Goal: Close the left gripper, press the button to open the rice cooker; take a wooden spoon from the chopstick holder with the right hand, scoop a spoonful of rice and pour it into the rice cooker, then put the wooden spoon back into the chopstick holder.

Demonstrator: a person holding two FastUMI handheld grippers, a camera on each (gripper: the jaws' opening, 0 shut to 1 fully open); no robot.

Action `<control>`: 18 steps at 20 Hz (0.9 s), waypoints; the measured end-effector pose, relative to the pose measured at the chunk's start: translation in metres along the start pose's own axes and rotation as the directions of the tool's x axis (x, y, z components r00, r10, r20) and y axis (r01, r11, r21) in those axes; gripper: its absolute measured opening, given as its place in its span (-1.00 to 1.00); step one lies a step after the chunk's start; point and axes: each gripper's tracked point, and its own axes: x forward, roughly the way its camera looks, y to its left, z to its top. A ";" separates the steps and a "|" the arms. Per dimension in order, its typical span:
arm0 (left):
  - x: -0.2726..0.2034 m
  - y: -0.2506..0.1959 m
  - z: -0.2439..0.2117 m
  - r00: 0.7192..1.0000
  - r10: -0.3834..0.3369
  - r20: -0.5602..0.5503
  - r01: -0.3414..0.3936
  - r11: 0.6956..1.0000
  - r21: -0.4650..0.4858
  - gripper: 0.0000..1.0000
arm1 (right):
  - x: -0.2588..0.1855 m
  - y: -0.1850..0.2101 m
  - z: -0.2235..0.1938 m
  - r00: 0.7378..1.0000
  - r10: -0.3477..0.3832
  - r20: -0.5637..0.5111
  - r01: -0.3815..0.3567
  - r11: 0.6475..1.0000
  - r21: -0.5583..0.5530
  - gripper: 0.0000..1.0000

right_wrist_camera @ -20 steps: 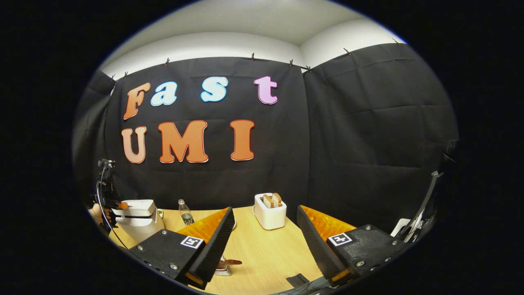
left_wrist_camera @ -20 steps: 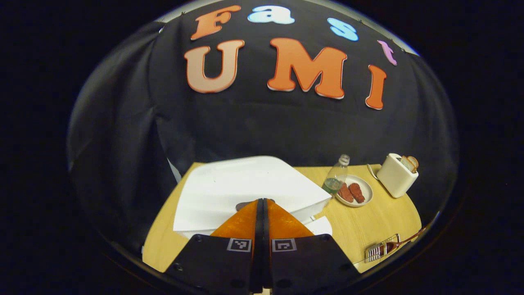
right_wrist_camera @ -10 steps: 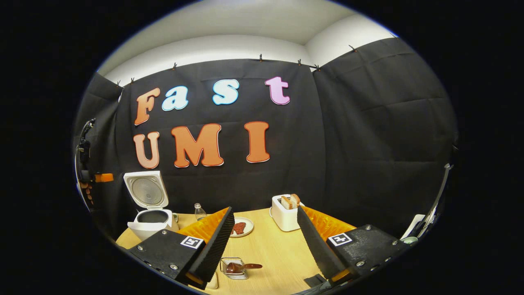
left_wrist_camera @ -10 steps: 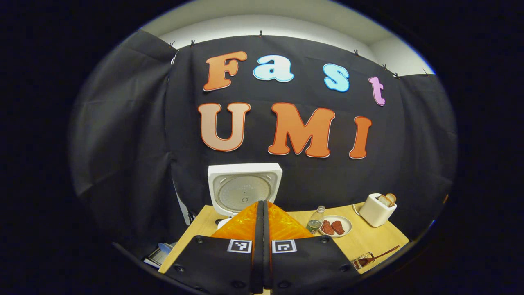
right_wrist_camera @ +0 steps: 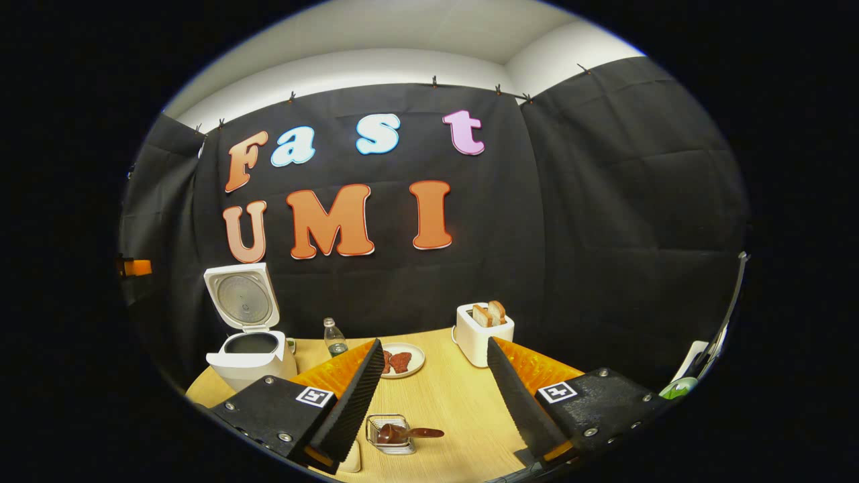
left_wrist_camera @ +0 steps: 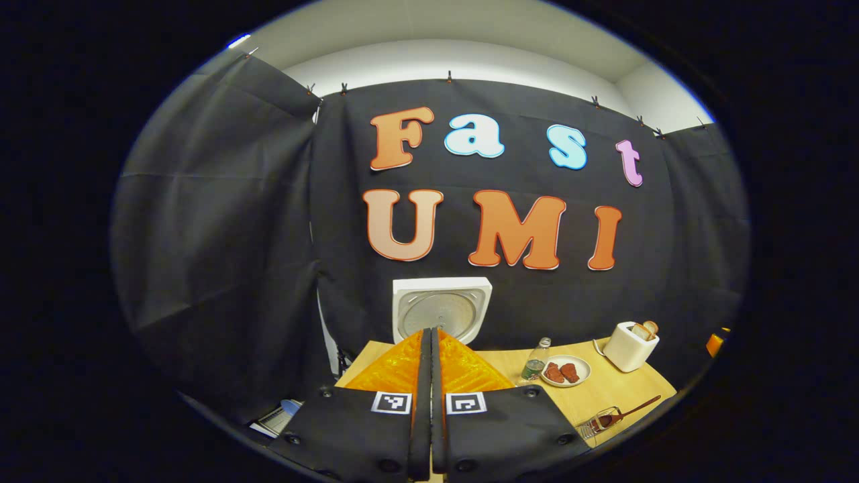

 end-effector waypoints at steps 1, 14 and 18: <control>-0.008 0.003 0.002 1.000 0.010 0.009 -0.010 1.000 0.000 -0.90 | 0.003 -0.001 -0.010 1.000 -0.004 -0.018 0.004 1.000 0.014 0.90; -0.055 0.038 0.000 0.997 0.055 0.053 -0.053 0.997 -0.053 0.80 | 0.019 -0.006 -0.142 0.968 -0.051 -0.245 0.081 0.991 0.111 0.90; -0.065 0.056 -0.005 0.994 0.097 0.056 -0.096 0.995 -0.019 1.00 | 0.026 0.005 -0.173 0.953 -0.029 -0.302 0.078 0.986 0.151 0.90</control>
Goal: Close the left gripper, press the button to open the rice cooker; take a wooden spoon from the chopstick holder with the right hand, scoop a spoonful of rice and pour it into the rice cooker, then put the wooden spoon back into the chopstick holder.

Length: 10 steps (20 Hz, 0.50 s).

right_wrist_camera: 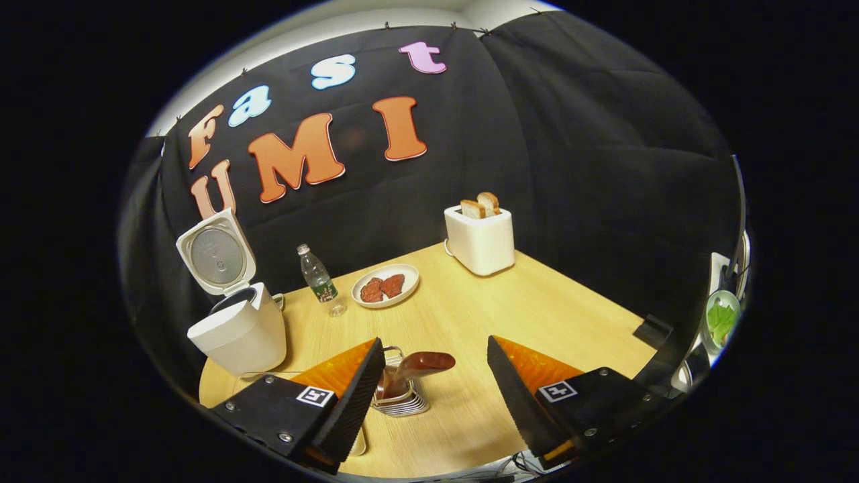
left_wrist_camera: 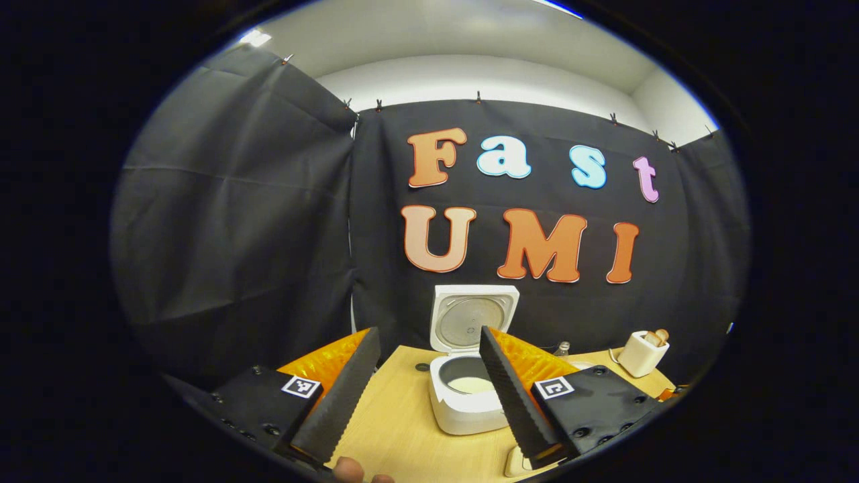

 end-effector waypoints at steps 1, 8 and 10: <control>-0.002 0.005 -0.002 1.000 0.011 -0.006 -0.011 1.000 0.005 1.00 | 0.005 0.002 -0.005 1.000 0.004 -0.013 -0.004 1.000 0.018 0.89; -0.018 0.025 0.003 0.997 0.067 0.030 -0.068 0.997 0.045 1.00 | 0.024 0.012 -0.023 0.998 0.044 -0.054 -0.035 0.987 0.155 0.60; -0.018 0.025 0.002 0.997 0.070 0.028 -0.071 0.996 0.049 1.00 | 0.029 0.014 -0.021 0.997 0.046 -0.055 -0.036 0.984 0.175 0.36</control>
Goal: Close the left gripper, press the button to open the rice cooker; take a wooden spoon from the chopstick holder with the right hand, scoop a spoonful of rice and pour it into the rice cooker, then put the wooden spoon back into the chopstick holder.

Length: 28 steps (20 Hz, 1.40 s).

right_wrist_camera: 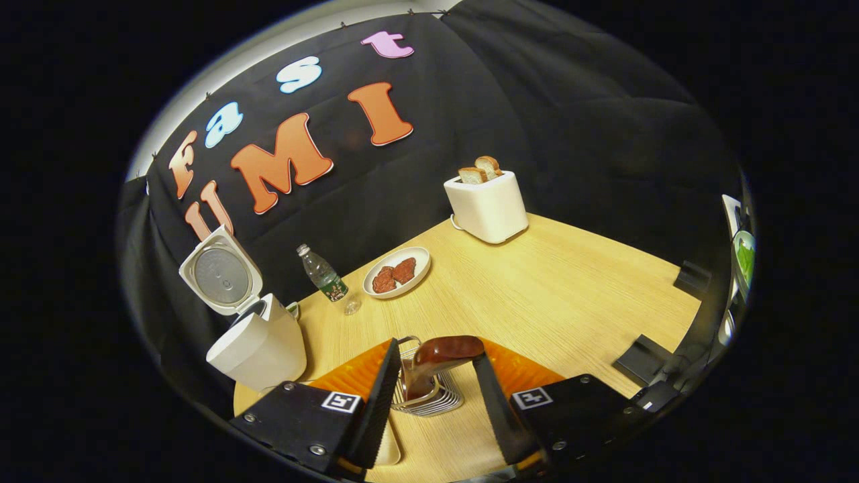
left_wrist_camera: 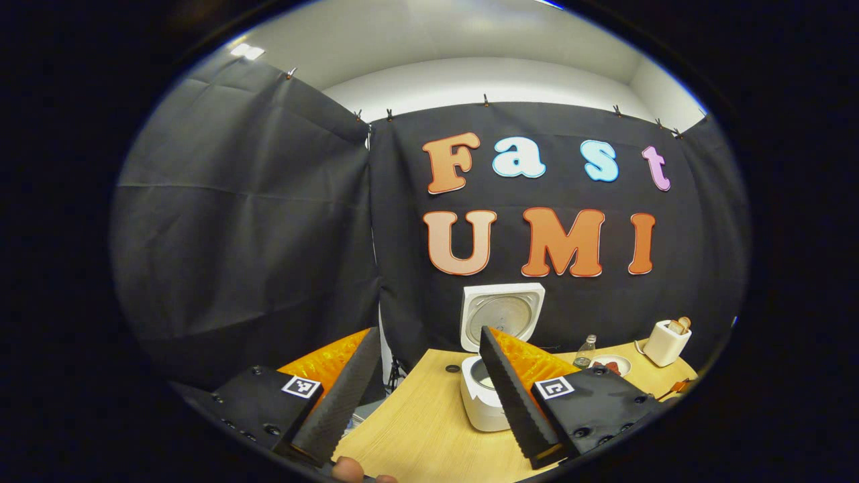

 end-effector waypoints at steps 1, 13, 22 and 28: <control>-0.001 -0.001 0.000 1.000 0.003 -0.004 -0.003 1.000 0.002 1.00 | 0.002 0.002 0.002 1.000 0.006 0.001 -0.006 1.000 0.012 0.12; 0.009 -0.040 -0.016 0.997 -0.014 -0.075 0.012 1.000 -0.024 1.00 | 0.015 0.052 0.021 0.992 0.112 -0.065 -0.119 0.986 -0.120 -0.67; 0.029 -0.052 -0.012 0.986 -0.161 -0.047 0.160 0.987 -0.030 1.00 | -0.075 0.105 0.076 0.982 0.138 0.125 -0.108 0.969 -0.223 -0.67; 0.049 -0.051 -0.007 0.966 -0.258 -0.032 0.256 0.966 -0.040 1.00 | -0.116 0.161 0.044 0.973 0.185 0.137 -0.144 0.954 -0.263 -0.67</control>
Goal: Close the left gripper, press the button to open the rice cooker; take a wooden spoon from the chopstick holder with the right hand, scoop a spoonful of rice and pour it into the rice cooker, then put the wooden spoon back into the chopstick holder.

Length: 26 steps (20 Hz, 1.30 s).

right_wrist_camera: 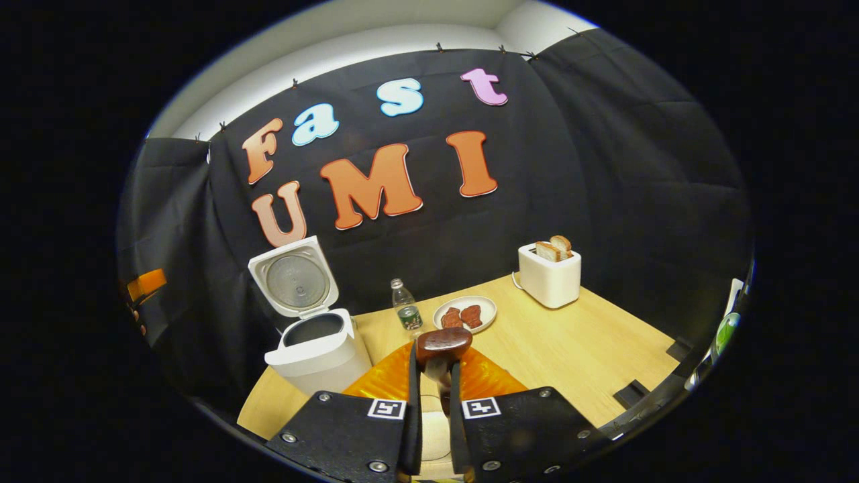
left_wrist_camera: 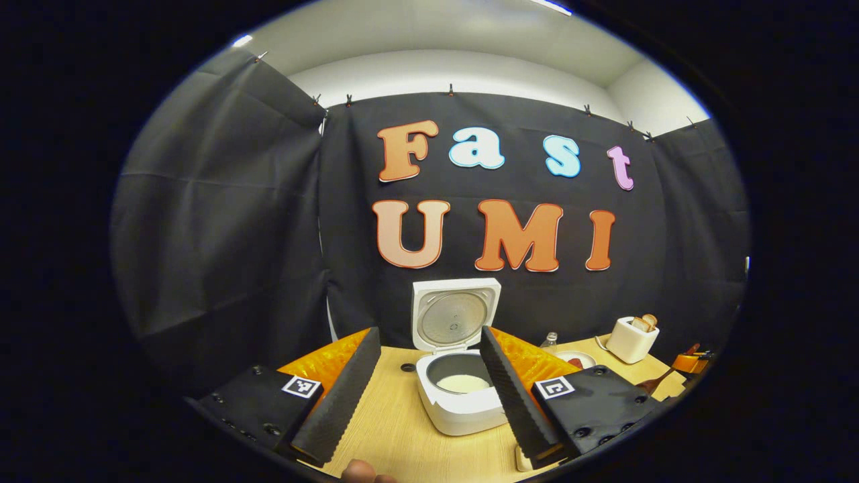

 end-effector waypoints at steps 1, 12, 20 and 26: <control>0.001 0.000 0.000 1.000 -0.016 -0.004 0.016 1.000 -0.008 1.00 | -0.002 0.009 -0.008 1.000 0.008 -0.008 -0.008 1.000 -0.006 -0.67; -0.007 0.015 -0.011 1.000 -0.014 -0.022 0.014 1.000 0.006 1.00 | 0.041 0.038 -0.115 0.989 -0.050 -0.141 0.028 0.988 -0.154 -0.67; -0.020 0.042 -0.024 0.998 0.041 -0.048 -0.040 0.999 0.024 1.00 | 0.060 0.047 -0.147 0.985 -0.069 -0.159 0.054 0.994 -0.099 -0.67; -0.027 0.053 -0.034 0.996 0.056 -0.069 -0.054 0.998 0.032 1.00 | 0.067 0.071 -0.155 0.979 0.060 -0.196 -0.013 0.973 0.231 -0.67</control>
